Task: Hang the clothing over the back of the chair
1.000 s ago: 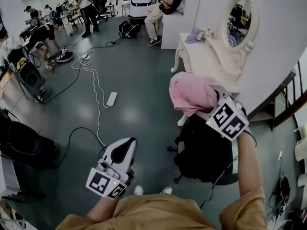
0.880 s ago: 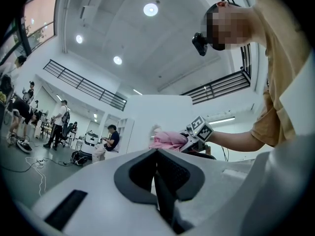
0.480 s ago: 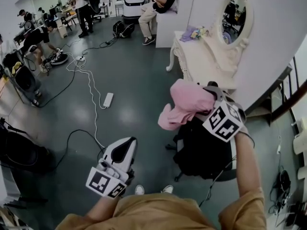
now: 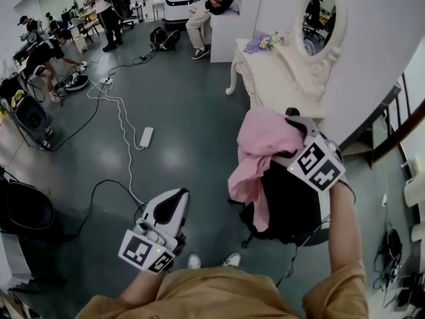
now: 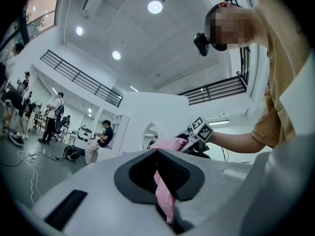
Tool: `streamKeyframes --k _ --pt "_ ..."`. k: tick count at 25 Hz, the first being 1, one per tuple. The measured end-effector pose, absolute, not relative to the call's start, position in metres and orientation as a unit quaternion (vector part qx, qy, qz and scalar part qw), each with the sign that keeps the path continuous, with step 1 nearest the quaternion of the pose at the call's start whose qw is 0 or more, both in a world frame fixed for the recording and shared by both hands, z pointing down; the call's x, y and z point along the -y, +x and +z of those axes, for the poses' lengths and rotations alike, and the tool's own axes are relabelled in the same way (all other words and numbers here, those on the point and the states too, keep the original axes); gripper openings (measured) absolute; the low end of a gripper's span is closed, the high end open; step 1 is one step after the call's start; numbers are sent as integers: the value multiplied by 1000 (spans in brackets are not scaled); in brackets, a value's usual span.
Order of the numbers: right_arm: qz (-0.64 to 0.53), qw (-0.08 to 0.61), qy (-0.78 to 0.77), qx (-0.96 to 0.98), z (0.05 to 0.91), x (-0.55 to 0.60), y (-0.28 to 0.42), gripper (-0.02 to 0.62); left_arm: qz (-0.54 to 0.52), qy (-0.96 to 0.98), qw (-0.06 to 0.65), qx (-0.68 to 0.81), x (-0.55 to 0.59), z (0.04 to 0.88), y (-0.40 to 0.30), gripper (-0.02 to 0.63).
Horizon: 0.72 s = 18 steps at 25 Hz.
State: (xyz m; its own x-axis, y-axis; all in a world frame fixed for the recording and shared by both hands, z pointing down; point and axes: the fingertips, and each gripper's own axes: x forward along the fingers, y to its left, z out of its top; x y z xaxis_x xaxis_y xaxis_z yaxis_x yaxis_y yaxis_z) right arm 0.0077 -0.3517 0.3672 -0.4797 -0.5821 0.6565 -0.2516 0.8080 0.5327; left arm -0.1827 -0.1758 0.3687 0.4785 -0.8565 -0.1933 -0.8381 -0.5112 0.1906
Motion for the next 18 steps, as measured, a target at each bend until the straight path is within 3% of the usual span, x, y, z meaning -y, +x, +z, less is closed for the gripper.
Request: streamKeyframes --k 18 --pt "-153 396 286 859 342 333 23 407 -134 875 39 463 180 368 -172 3"
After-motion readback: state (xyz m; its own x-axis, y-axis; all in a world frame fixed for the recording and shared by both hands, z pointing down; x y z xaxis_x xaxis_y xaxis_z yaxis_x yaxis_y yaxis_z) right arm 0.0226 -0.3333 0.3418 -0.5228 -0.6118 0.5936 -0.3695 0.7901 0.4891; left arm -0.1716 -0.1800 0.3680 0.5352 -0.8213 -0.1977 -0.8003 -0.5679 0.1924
